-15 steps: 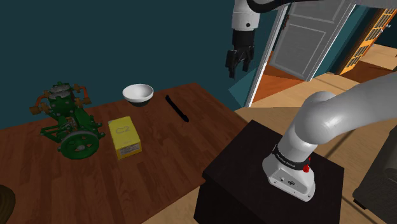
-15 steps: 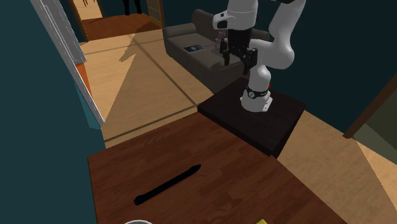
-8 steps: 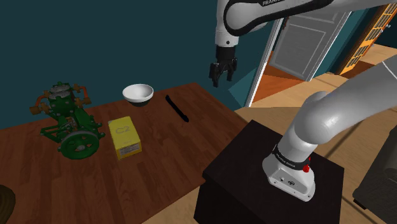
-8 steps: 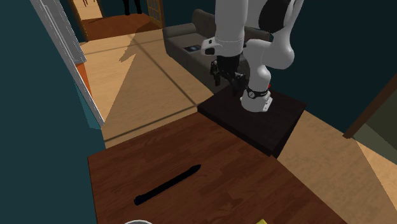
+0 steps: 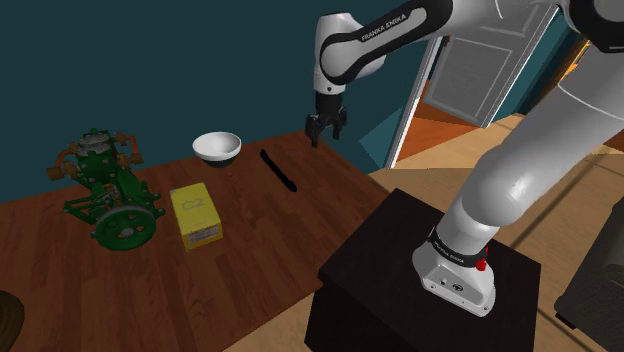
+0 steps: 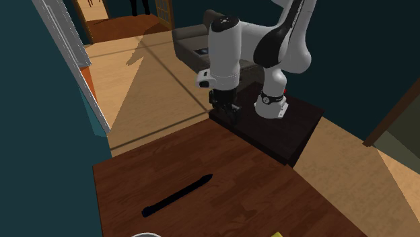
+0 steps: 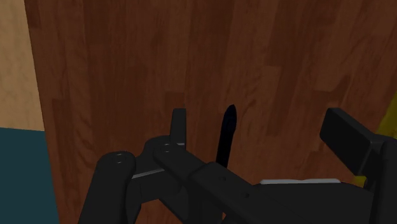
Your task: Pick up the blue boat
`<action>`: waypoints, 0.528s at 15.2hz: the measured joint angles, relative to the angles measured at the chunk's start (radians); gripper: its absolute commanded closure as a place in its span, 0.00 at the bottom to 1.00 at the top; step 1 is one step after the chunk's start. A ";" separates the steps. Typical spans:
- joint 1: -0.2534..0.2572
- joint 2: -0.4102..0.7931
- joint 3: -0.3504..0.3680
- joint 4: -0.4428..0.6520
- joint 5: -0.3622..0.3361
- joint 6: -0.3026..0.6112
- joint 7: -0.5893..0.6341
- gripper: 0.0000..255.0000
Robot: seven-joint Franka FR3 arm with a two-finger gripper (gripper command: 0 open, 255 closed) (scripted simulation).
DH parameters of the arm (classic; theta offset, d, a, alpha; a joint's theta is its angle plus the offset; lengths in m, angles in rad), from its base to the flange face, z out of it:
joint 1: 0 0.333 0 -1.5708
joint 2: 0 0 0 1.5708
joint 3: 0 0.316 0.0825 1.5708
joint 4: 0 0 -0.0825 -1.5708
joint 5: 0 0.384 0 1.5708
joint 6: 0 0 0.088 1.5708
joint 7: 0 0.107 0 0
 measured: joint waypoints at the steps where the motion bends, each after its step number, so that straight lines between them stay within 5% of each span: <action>1: -0.001 0.043 0.000 0.017 -0.001 0.030 0.003 0.00; 8: -0.012 0.316 -0.009 0.154 -0.007 0.189 0.015 0.00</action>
